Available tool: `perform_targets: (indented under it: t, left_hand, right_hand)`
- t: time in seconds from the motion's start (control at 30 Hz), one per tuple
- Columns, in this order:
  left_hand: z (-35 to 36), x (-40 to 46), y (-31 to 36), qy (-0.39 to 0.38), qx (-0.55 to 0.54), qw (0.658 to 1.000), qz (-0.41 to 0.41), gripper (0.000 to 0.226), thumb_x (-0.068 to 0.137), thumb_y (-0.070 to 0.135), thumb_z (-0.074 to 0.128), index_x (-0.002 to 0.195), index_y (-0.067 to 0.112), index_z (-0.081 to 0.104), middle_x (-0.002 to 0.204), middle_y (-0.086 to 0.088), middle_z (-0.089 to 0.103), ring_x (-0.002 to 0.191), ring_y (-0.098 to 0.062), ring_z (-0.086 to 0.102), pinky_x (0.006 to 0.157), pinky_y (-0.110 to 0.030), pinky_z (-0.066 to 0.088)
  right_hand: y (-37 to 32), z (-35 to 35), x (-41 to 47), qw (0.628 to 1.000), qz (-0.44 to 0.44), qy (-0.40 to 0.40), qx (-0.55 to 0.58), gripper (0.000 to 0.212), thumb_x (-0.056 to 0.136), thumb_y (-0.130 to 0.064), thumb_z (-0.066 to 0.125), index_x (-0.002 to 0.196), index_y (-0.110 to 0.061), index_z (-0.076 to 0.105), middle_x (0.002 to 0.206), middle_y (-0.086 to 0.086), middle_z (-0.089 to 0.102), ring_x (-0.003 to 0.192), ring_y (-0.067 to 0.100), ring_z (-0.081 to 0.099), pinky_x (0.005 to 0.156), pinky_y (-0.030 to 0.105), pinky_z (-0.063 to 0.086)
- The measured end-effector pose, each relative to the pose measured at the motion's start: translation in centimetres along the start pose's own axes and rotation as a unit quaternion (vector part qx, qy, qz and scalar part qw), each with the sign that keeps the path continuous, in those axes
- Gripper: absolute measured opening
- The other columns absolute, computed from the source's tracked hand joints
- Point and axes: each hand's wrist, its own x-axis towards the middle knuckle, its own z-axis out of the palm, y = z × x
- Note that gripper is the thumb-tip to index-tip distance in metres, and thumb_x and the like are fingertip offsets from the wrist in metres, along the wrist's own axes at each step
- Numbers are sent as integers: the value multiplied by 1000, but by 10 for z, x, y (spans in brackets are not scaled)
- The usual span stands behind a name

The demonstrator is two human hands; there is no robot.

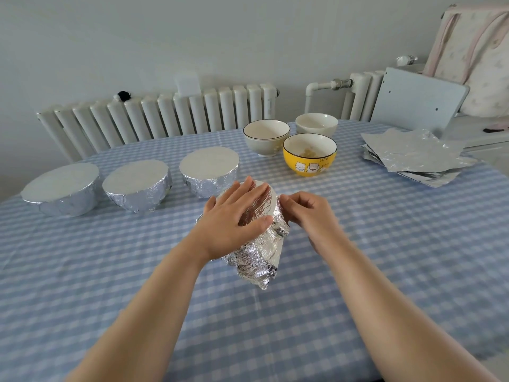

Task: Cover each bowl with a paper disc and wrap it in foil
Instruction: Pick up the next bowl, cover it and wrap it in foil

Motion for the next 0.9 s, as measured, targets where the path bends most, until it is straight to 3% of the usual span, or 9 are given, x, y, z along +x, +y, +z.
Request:
perform_targets:
  t: [0.13, 0.3, 0.43, 0.57, 0.67, 0.77, 0.9]
  left_hand:
    - [-1, 1, 0, 0, 0, 1000, -3, 83, 71, 85, 26, 148, 58, 15, 161, 26, 1, 149, 2, -7, 121, -47, -4]
    - [0, 1, 1, 0, 1, 1000, -4, 84, 71, 85, 24, 149, 57, 15, 162, 24, 0, 149, 2, -8, 121, -48, -3]
    - [0, 0, 2, 2, 2, 1000, -11, 85, 70, 86, 23, 149, 56, 14, 163, 23, 0, 149, 1, -8, 121, -49, -3]
    - [1, 1, 3, -1, 7, 1000, -17, 84, 70, 86, 23, 149, 57, 12, 162, 23, 0, 149, 1, -8, 121, -50, -2]
    - [2, 1, 5, 3, 6, 1000, -21, 85, 69, 86, 22, 149, 57, 13, 162, 24, -1, 149, 0, -8, 121, -51, -3]
    - [2, 1, 5, 5, 2, 1000, -25, 85, 69, 86, 22, 149, 57, 12, 163, 23, -1, 149, 0, -8, 121, -51, -3]
    - [2, 1, 5, 7, 2, 1000, -27, 86, 70, 86, 21, 150, 56, 12, 163, 22, -1, 149, -1, -9, 121, -50, -4]
  right_hand:
    - [5, 4, 1, 1000, 14, 19, 3, 18, 89, -23, 72, 73, -15, 68, 74, 7, 72, 76, 22, 67, 91, 53, 54]
    - [7, 11, -2, 998, 34, 47, 19, 16, 91, -24, 70, 84, -11, 65, 85, 13, 71, 83, 26, 66, 90, 53, 54]
    - [7, 14, -3, 996, 47, 51, 49, 19, 89, -27, 72, 82, -10, 65, 83, 13, 70, 80, 26, 65, 88, 54, 53]
    - [5, 16, -7, 993, -15, 101, -60, 24, 90, -32, 70, 76, -13, 65, 67, -1, 65, 64, 11, 58, 64, 36, 48]
    - [2, 18, -12, 984, -48, 129, -111, 28, 93, -35, 65, 72, -16, 66, 63, -10, 64, 57, 1, 55, 58, 26, 43]
    - [0, 17, -17, 980, -52, 133, -139, 37, 99, -42, 51, 80, -20, 74, 75, -15, 71, 70, -1, 66, 67, 26, 52]
    - [-4, 14, -23, 984, -37, 117, -129, 49, 102, -48, 37, 92, -24, 79, 85, -8, 76, 84, 3, 70, 81, 29, 55]
